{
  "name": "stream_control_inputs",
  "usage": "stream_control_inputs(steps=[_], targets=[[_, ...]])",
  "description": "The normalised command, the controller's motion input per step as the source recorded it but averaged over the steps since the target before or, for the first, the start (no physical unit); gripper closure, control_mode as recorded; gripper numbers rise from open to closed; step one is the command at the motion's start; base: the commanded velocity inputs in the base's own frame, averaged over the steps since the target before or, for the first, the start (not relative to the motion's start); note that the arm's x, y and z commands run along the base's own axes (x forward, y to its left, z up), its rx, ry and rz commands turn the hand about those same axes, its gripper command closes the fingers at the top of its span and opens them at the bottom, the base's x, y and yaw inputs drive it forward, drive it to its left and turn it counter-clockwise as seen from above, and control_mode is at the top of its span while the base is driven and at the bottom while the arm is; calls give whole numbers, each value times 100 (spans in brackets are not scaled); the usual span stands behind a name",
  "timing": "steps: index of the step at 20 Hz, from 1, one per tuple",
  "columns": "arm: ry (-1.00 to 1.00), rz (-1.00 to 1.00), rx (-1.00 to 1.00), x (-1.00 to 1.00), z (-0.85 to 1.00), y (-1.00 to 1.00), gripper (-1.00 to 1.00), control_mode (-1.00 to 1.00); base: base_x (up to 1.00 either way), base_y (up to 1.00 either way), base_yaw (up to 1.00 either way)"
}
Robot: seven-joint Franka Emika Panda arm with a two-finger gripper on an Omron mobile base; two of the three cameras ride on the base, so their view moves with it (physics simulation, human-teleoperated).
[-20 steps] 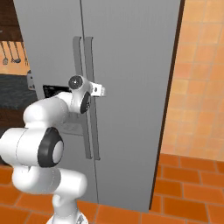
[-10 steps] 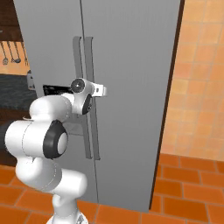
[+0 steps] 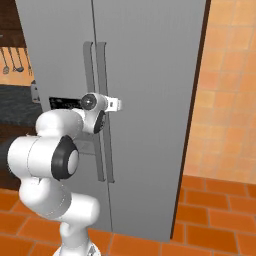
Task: Take the strawberry from the fridge and place it on top of the pancake, located on the dining counter.
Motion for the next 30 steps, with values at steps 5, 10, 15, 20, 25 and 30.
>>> stream_control_inputs(steps=[5, 10, 15, 20, 25, 30], targets=[[5, 0, 0, -75, -2, -29, 100, -100, 0, 0, 0], [2, 0, 0, -100, 0, -52, 100, -100, 0, 0, 0], [2, 0, 0, -100, 0, -70, 100, -100, 0, 0, 0], [4, -1, 0, -73, -6, -69, 100, -100, 0, 0, 0], [8, 0, -13, -18, -18, -8, -100, -100, 0, 0, 0], [0, 0, 1, -98, 13, -30, -100, -100, 0, 0, 0]])
